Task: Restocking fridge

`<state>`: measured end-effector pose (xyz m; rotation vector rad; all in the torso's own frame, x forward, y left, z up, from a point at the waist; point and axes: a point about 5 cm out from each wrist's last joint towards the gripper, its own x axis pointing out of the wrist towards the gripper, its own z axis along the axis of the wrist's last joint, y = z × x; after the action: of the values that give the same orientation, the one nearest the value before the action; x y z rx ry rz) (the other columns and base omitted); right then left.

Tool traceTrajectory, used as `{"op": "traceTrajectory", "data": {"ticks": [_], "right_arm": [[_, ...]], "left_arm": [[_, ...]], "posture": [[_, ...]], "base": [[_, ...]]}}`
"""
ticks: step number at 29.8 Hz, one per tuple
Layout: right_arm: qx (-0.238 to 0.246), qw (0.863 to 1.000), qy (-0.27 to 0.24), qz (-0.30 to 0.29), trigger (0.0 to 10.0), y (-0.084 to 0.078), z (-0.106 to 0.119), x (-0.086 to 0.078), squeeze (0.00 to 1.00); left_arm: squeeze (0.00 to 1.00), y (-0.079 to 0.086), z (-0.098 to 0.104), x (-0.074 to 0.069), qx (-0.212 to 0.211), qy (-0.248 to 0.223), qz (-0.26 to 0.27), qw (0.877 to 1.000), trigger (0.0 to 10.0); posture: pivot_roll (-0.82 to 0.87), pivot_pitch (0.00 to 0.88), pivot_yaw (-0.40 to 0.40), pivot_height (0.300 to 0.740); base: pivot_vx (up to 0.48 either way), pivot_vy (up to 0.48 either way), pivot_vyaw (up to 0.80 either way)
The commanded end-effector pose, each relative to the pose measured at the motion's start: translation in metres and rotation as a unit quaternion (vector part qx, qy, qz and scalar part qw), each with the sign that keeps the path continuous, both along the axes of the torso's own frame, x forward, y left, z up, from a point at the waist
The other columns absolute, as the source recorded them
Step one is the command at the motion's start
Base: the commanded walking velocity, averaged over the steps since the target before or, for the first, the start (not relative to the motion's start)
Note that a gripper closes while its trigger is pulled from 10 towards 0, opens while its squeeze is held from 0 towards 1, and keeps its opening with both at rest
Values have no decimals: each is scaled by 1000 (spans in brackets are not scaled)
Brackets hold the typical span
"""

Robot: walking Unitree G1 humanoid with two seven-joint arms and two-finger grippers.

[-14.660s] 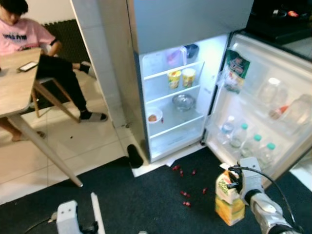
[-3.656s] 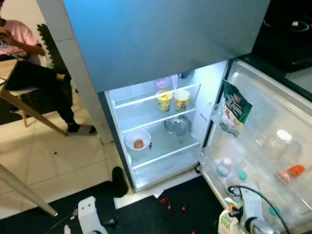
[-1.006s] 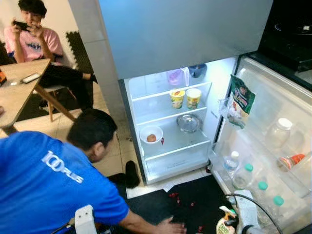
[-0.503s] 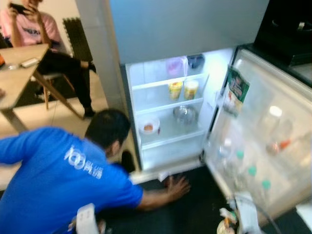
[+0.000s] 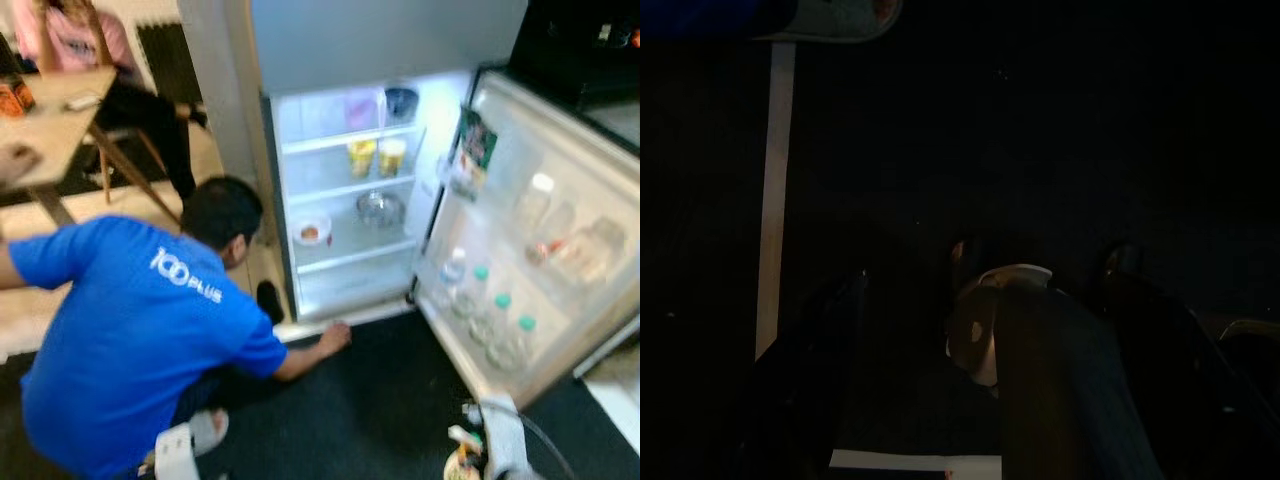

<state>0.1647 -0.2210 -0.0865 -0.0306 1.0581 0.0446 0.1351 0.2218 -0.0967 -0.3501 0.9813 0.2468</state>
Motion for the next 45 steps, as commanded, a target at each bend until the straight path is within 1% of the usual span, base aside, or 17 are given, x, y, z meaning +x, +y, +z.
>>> {"op": "traceTrajectory", "data": {"ticks": [1,18,29,45], "right_arm": [[-4,1000,-10,6,10000,-1,3,7,0],[-4,1000,-7,14,10000,2,2,5,0],[-5,1000,-8,18,10000,4,2,6,0],[-8,1000,-8,17,10000,2,2,5,0]], "left_arm": [[0,3,0,-2,3,3,5,1000,10000],[0,5,0,-2,8,5,-2,1000,10000],[0,4,0,-2,7,5,-3,1000,10000],[0,0,-1,-3,3,6,-4,1000,10000]], "posture": [[-38,0,32,740],[-36,0,35,740],[-34,0,35,740],[-40,0,31,740]], "base": [[0,0,0],[0,0,0],[0,0,0],[0,0,0]]}}
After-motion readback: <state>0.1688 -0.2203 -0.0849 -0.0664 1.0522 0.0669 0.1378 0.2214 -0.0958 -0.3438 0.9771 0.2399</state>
